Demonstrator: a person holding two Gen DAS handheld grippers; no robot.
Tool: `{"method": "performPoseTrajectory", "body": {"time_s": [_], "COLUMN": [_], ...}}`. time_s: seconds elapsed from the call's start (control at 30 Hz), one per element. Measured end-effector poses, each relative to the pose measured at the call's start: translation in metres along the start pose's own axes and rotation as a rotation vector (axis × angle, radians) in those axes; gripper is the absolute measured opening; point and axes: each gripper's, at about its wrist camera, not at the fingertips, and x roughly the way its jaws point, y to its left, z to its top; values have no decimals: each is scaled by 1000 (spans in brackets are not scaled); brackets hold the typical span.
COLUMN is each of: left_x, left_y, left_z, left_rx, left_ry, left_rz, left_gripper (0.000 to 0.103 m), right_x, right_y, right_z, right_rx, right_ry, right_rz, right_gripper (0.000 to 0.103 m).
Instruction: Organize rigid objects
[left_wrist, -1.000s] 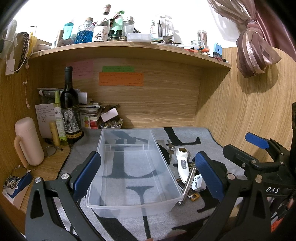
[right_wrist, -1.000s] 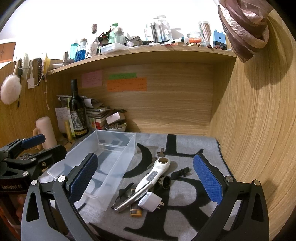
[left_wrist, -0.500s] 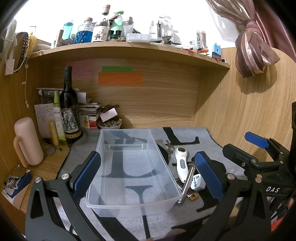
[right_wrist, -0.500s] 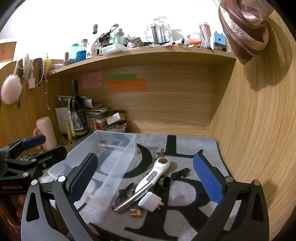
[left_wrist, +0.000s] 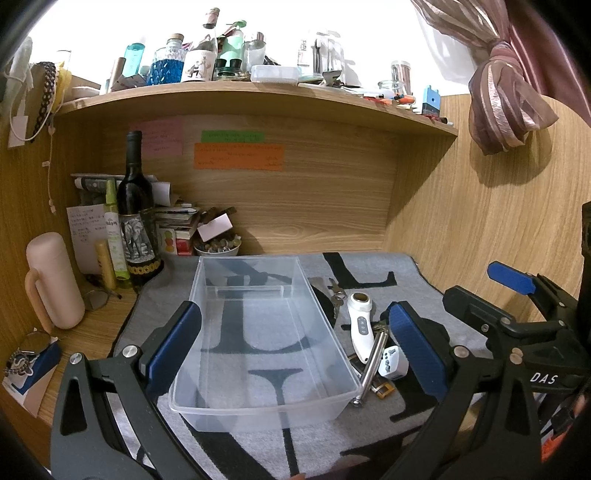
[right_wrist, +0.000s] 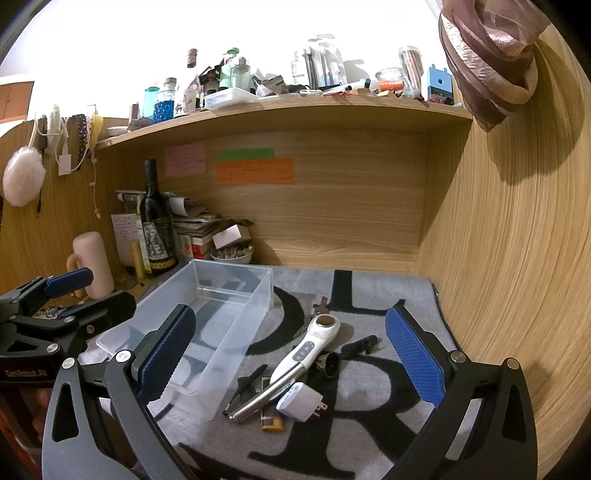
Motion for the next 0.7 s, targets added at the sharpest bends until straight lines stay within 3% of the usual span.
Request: {"method": "performPoseTrajectory", "body": {"time_s": [0.7], "left_x": [7], "left_y": [7], "left_z": [3], "left_rx": [-7], "left_ry": [1], "left_rz": [7], "left_gripper": [101], "right_x": [13], "right_y": [-8], "right_z": [-3], "right_rx": [31], "right_ry": [15], "right_rz": [8], "right_gripper": [101]}}
